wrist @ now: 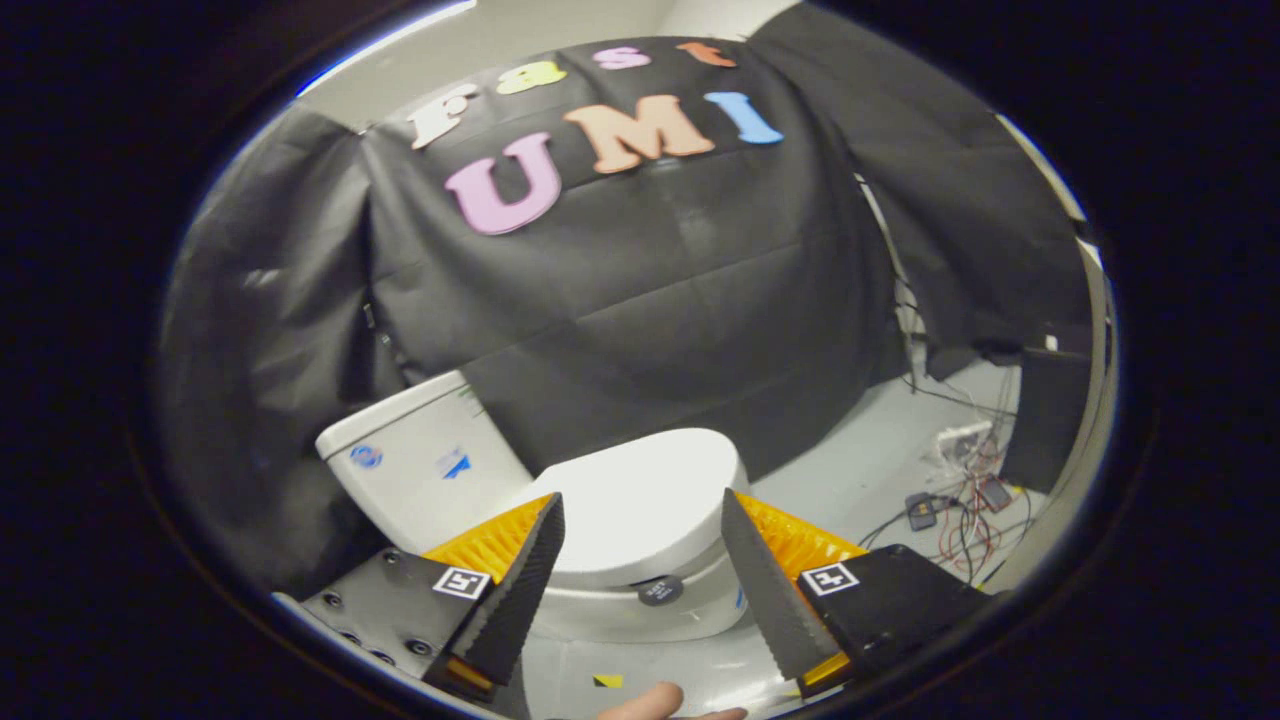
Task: Open the toilet lid.
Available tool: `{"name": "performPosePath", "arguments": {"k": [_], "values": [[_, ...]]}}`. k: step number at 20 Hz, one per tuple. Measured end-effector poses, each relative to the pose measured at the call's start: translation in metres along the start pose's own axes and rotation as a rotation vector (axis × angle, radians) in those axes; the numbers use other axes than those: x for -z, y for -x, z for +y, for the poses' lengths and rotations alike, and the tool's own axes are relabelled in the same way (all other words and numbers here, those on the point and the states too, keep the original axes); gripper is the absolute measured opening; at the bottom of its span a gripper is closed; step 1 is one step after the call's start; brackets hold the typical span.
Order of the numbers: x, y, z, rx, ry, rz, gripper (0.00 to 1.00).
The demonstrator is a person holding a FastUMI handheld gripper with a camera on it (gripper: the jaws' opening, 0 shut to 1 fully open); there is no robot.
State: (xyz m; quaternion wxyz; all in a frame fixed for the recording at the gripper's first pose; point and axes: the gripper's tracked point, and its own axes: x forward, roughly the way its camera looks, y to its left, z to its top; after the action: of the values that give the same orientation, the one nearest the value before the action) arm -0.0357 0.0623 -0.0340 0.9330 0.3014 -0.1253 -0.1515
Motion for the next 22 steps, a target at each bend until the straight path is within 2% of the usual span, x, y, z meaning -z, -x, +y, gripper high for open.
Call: {"name": "performPosePath", "arguments": {"k": [3,5,6,7,8,10,12,14,17,20,21,22], "values": [[0.003,-0.011,-0.016,0.069,-0.136,-0.050,0.97],[0.024,-0.015,-0.025,0.093,-0.198,-0.040,0.97],[0.039,-0.016,-0.041,0.137,-0.217,-0.025,0.97],[0.048,-0.017,-0.060,0.188,-0.262,-0.004,0.94],[0.055,-0.018,-0.070,0.203,-0.330,-0.001,0.90],[0.073,-0.018,-0.079,0.191,-0.514,0.005,0.87],[0.105,-0.023,-0.082,0.199,-0.700,0.094,0.87],[0.124,-0.038,-0.071,0.150,-0.806,0.144,0.87],[0.153,-0.045,-0.048,0.092,-0.843,0.249,0.87],[0.164,-0.057,-0.015,-0.012,-0.889,0.343,0.87],[0.174,-0.069,-0.011,-0.009,-0.895,0.365,0.87],[0.187,-0.072,-0.008,0.008,-0.884,0.430,0.72]]}}
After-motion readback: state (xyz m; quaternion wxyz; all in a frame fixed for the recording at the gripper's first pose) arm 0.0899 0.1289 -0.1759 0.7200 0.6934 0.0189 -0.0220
